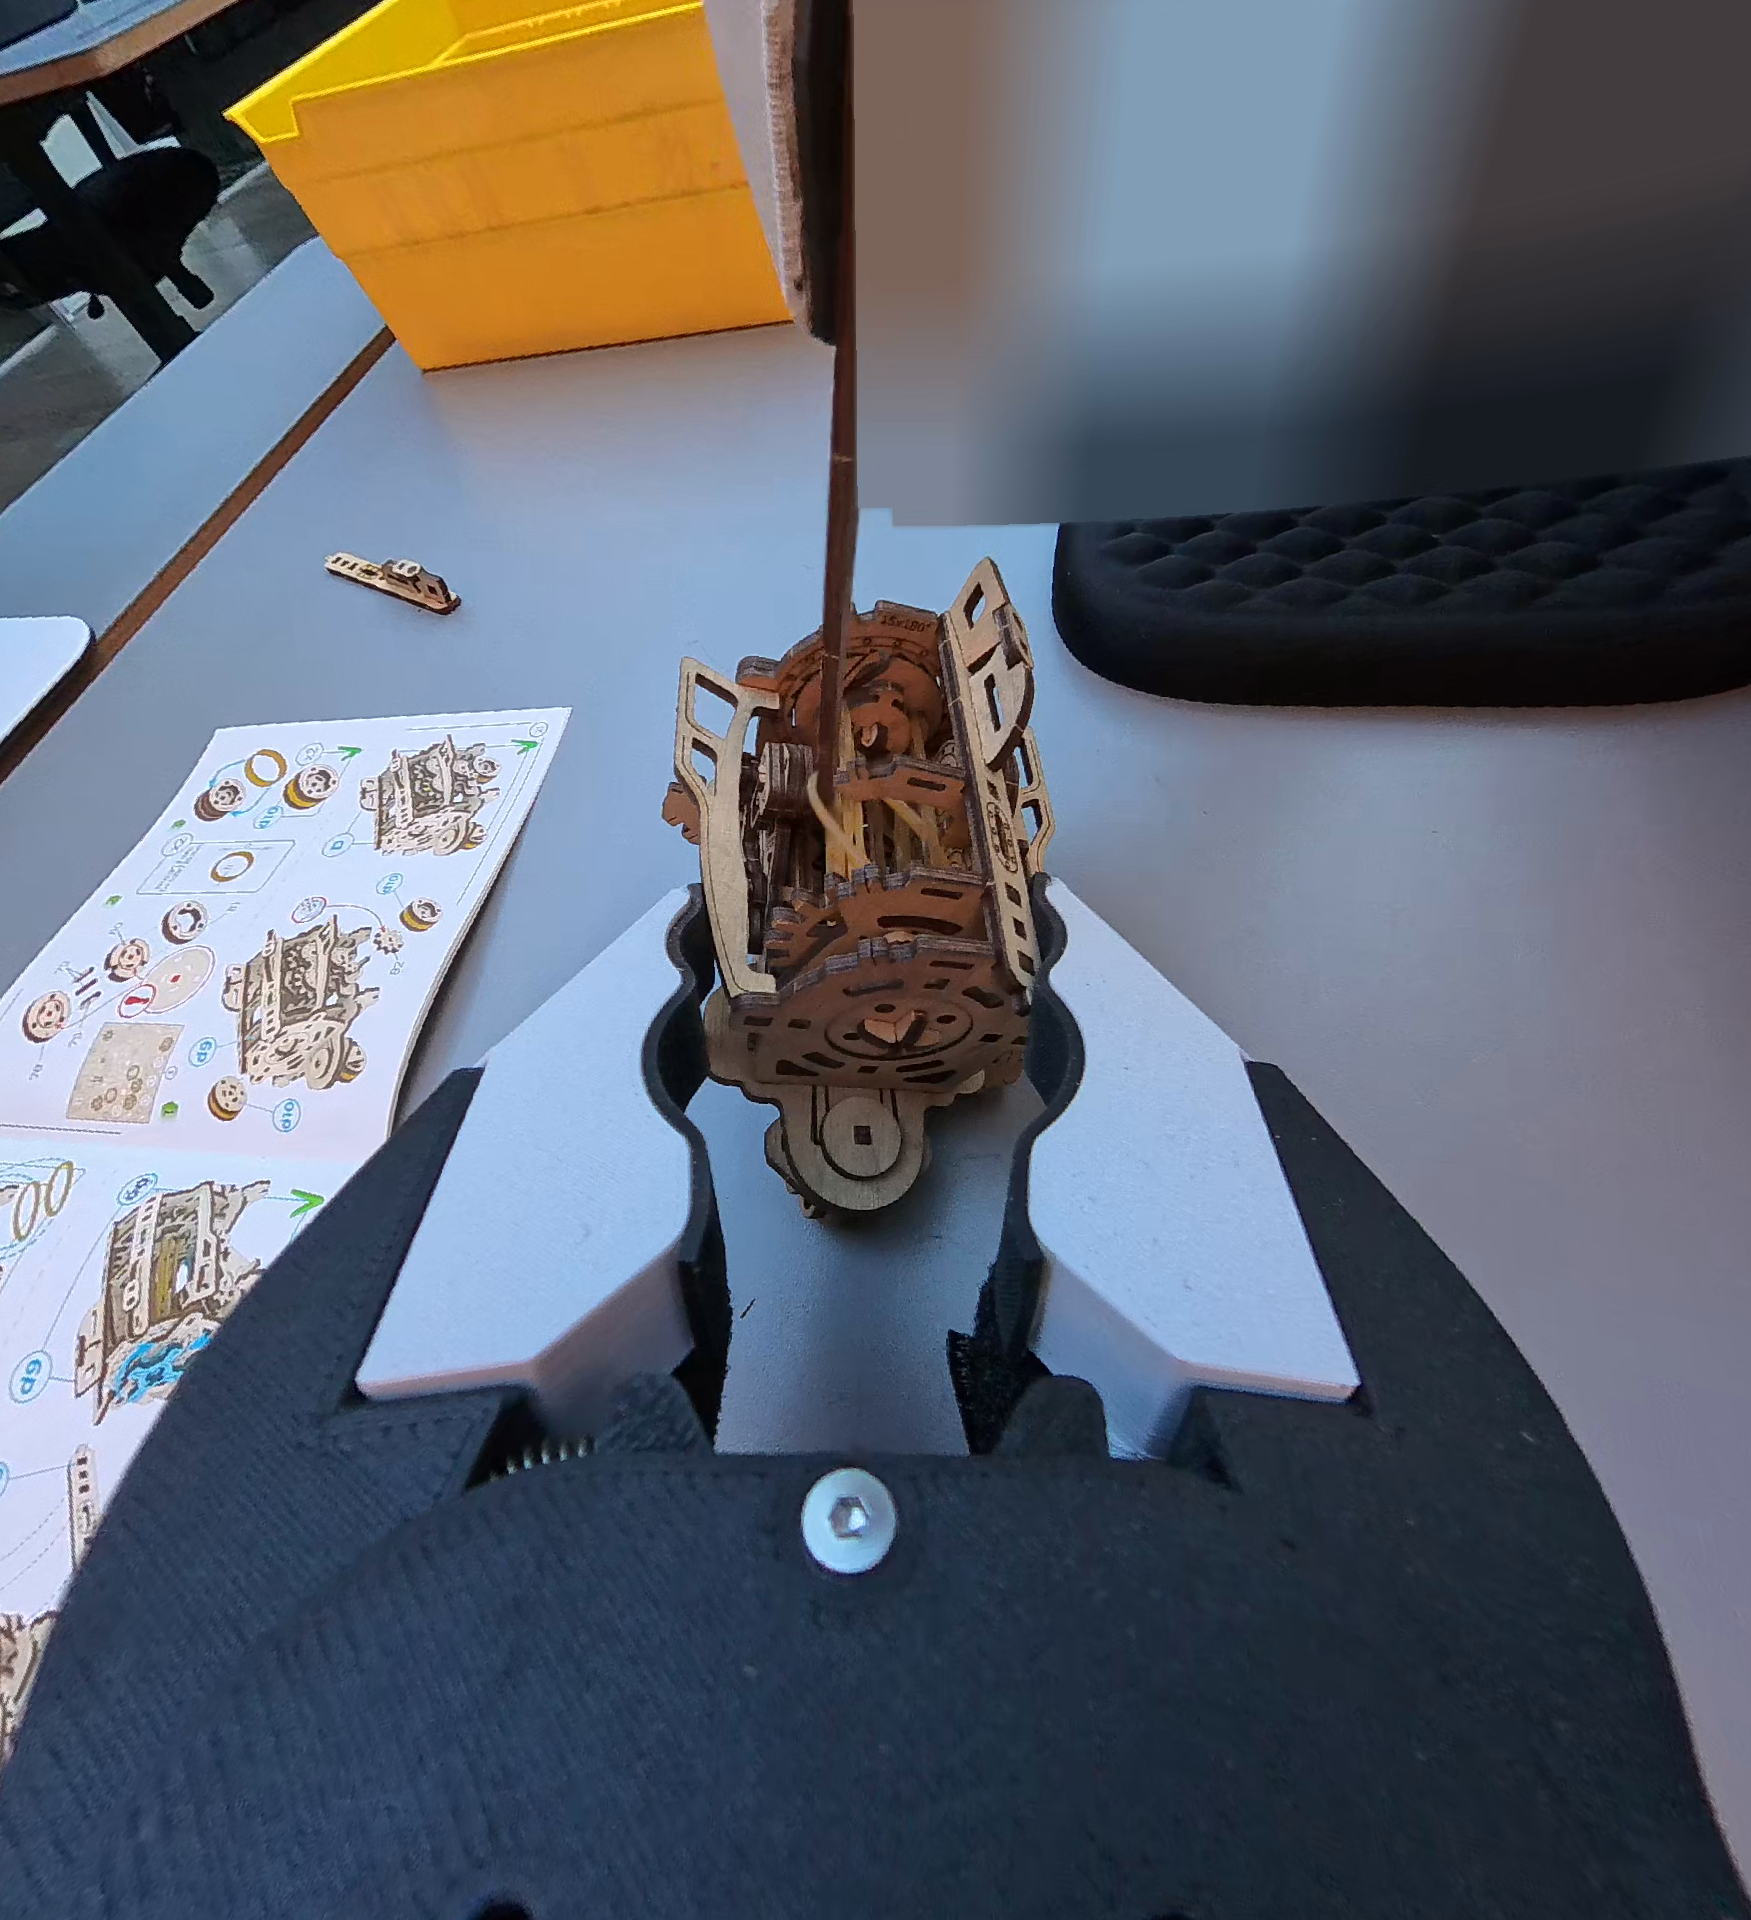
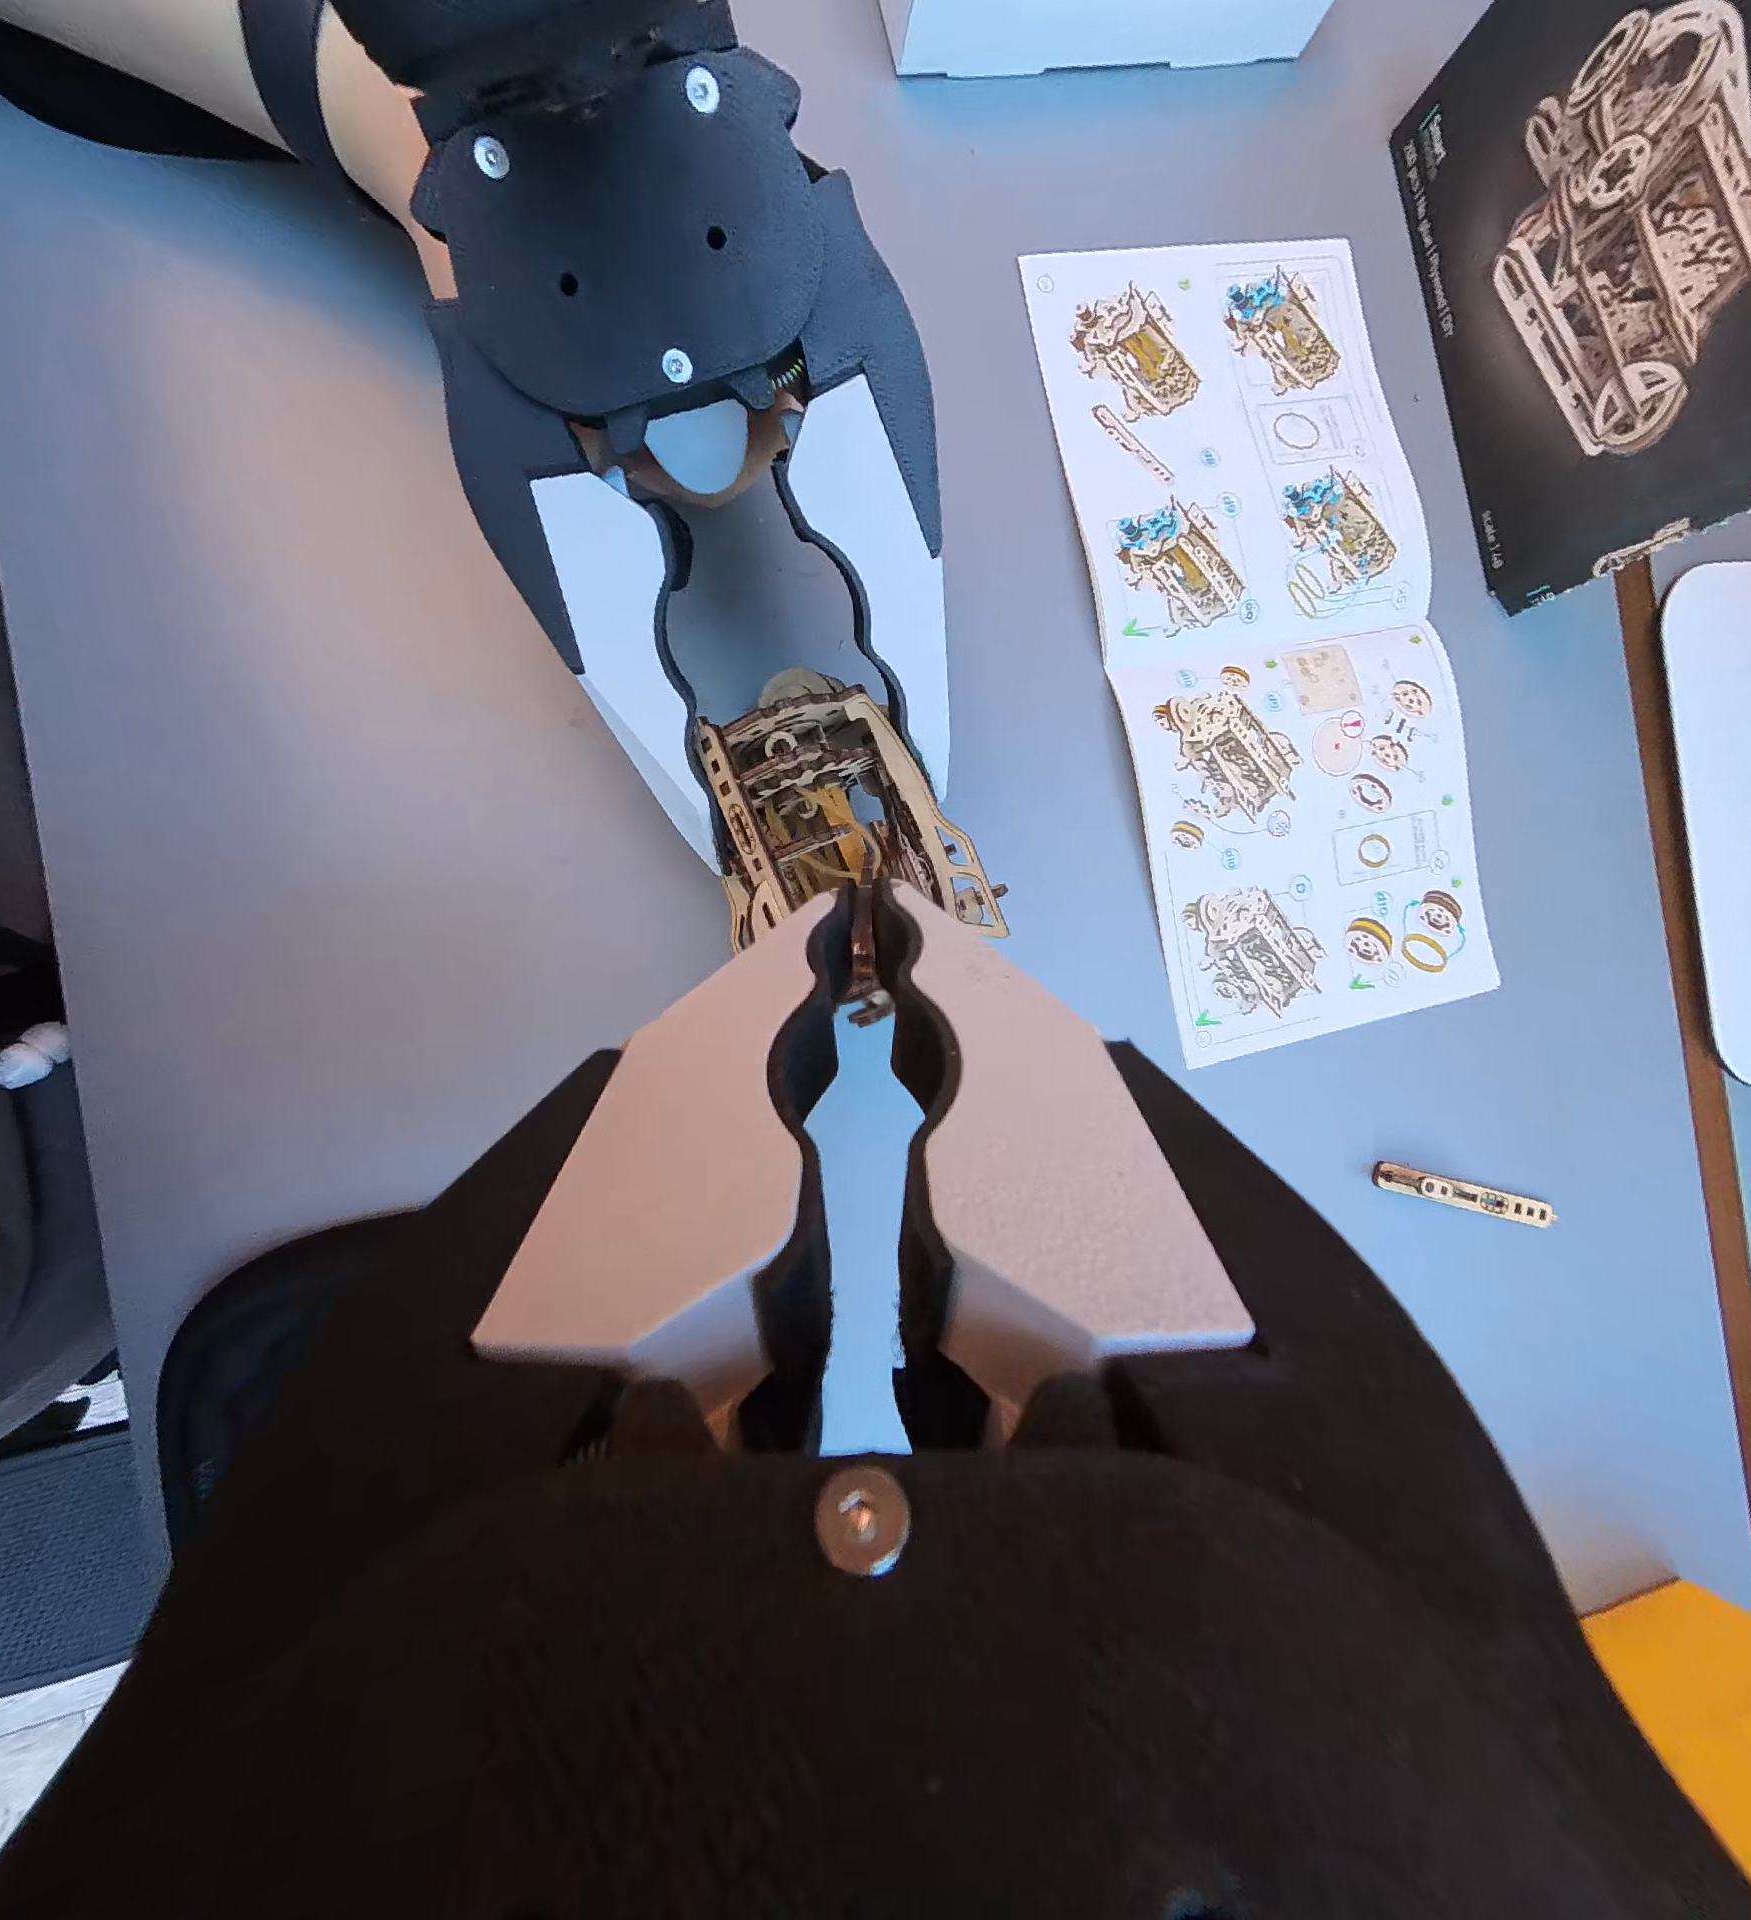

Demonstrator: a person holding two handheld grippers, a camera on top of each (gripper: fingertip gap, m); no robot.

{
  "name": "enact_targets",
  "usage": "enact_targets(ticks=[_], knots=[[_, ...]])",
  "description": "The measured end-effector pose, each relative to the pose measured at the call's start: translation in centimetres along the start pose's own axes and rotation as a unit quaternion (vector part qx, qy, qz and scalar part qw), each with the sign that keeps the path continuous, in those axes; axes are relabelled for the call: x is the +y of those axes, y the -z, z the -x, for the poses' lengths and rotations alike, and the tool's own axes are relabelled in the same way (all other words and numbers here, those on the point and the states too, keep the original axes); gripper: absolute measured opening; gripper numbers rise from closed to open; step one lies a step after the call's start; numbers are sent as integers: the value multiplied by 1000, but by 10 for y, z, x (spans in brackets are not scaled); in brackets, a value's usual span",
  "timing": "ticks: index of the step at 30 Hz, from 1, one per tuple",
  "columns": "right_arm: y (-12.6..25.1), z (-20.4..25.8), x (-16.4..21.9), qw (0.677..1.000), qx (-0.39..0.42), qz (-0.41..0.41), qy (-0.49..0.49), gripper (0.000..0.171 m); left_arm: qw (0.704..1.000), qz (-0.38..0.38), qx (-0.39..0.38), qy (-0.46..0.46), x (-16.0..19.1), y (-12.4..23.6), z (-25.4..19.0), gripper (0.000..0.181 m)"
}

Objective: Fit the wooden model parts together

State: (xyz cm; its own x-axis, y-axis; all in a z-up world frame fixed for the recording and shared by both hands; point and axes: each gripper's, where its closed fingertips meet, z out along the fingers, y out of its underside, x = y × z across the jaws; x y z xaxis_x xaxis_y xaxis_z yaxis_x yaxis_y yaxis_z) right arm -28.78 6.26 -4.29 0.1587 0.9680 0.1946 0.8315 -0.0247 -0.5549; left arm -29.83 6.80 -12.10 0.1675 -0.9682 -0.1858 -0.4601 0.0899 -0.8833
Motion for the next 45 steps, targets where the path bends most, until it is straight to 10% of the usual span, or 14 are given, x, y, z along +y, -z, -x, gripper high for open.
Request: enact_targets(ticks=[45], knots=[[3, -13, 11, 991, 125, 39, -40, 1, 996, 18, -68, 55, 2, -2, 18, 59]])
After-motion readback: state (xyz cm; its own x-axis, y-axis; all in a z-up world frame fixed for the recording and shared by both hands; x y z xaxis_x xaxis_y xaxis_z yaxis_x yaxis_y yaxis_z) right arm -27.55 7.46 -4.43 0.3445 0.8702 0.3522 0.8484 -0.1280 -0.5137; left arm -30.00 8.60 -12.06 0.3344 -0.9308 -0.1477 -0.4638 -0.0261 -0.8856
